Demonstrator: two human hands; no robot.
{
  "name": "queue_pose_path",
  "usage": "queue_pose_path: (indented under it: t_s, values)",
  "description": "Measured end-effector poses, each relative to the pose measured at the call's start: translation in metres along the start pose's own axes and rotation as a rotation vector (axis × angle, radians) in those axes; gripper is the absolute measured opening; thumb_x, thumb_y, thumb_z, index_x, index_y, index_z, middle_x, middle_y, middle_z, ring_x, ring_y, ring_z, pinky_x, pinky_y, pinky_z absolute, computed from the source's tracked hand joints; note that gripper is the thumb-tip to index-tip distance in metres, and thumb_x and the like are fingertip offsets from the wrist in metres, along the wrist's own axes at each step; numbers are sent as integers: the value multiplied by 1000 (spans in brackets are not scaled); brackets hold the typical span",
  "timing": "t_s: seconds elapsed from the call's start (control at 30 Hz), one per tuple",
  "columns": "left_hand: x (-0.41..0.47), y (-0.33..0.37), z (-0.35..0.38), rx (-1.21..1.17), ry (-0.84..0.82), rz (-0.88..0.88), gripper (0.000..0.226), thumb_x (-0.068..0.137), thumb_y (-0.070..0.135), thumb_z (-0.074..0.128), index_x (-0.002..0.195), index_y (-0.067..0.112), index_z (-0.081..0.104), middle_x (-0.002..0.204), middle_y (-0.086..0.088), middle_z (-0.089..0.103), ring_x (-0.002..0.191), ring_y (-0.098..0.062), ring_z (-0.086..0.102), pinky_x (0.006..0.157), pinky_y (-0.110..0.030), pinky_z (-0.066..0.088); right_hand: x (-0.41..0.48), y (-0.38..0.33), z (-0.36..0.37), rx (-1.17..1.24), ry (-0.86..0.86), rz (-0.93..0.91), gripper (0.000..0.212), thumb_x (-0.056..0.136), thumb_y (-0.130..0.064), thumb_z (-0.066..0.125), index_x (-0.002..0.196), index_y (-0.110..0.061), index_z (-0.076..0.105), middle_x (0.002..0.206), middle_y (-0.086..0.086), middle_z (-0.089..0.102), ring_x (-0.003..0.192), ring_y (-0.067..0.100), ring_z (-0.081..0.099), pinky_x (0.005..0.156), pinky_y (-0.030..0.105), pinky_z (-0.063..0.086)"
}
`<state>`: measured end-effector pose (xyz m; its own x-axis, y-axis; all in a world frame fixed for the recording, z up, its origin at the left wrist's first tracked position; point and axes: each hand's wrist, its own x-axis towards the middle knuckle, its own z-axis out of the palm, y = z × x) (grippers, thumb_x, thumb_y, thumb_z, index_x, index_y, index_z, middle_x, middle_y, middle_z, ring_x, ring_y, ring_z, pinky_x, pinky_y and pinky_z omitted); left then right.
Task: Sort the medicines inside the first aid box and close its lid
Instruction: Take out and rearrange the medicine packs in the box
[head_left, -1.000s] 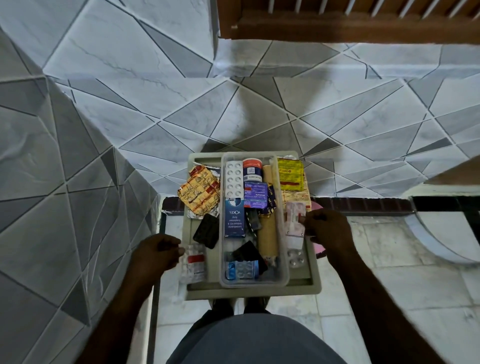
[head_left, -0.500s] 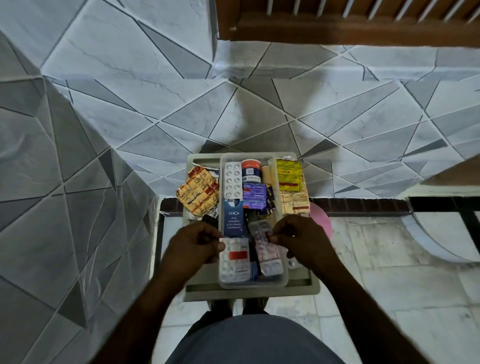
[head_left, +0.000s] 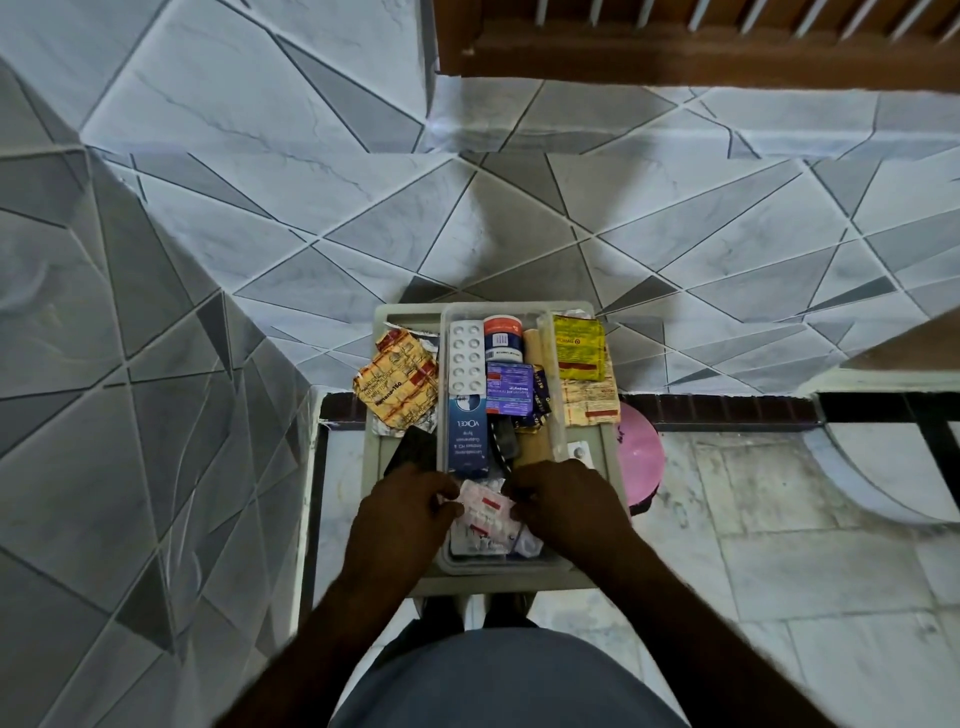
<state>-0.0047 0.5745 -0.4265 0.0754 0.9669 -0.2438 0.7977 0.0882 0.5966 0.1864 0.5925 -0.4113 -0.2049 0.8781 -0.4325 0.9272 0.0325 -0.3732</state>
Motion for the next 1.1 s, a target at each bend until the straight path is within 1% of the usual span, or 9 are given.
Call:
queue_pose_path:
  t_s: [0.1, 0.2, 0.37, 0.43, 0.5, 0.67, 0.83, 0.93, 1.1]
  values:
    - [0, -1, 0, 5, -16, 1, 22, 83, 33, 72, 103, 24, 72, 104, 2, 65, 82, -6, 60, 80, -21, 49, -2, -5, 6, -160, 12, -64, 31, 85, -29, 58, 115, -35, 65, 112, 0, 69, 102, 25, 64, 79, 31, 46]
    - [2, -2, 0, -64, -11, -14, 18, 81, 29, 75, 99, 25, 72, 92, 6, 64, 74, -2, 57, 71, -13, 44, -7, -6, 13, -226, 49, -132, 28, 85, -25, 59, 112, -30, 66, 107, 1, 70, 97, 26, 66, 76, 33, 47]
    - [6, -6, -4, -249, 4, -93, 10, 78, 29, 78, 83, 25, 70, 77, 13, 66, 71, 0, 61, 62, -13, 43, -13, -11, 28, -367, 92, -268, 26, 67, -17, 69, 91, -26, 73, 75, 0, 71, 65, 25, 69, 55, 31, 49]
    - [8, -9, -6, -334, 27, -132, 10, 81, 30, 75, 83, 24, 67, 77, 11, 68, 72, 1, 62, 64, -16, 45, -11, -11, 23, -249, 108, -261, 25, 79, -20, 63, 102, -26, 71, 92, 1, 72, 82, 27, 69, 67, 34, 51]
    - [9, -12, -9, -435, 56, -193, 9, 85, 32, 69, 86, 24, 66, 81, 6, 70, 75, -6, 64, 68, -27, 50, -8, -5, 10, -7, 115, -163, 24, 90, -29, 59, 112, -27, 67, 110, -1, 69, 98, 22, 65, 81, 32, 48]
    - [17, -47, -8, -412, 197, -310, 6, 87, 30, 67, 90, 25, 67, 87, 4, 71, 81, -19, 68, 74, -38, 56, -1, 41, -18, 347, 466, 144, 11, 89, -28, 66, 98, -24, 70, 95, -7, 73, 69, 6, 60, 68, 23, 49]
    - [19, -69, -5, -258, 218, -346, 17, 85, 24, 71, 100, 15, 71, 93, 0, 70, 93, -19, 65, 80, -28, 45, -3, 83, -9, 285, 246, 445, 38, 85, -41, 70, 113, -17, 64, 109, 4, 70, 87, 15, 60, 73, 25, 42]
    - [19, -67, -1, -188, 187, -319, 30, 83, 31, 72, 107, 13, 70, 99, -5, 71, 93, -19, 65, 81, -27, 46, -6, 81, 7, 277, 170, 473, 50, 79, -49, 73, 116, -18, 60, 111, 4, 67, 86, 15, 57, 71, 26, 42]
    - [24, -59, 10, -20, 162, -287, 41, 81, 42, 71, 110, 14, 67, 102, -8, 64, 89, -20, 60, 70, -28, 43, -9, 67, 31, 205, 170, 467, 60, 76, -45, 73, 124, -18, 47, 110, 10, 53, 99, 34, 59, 79, 42, 54]
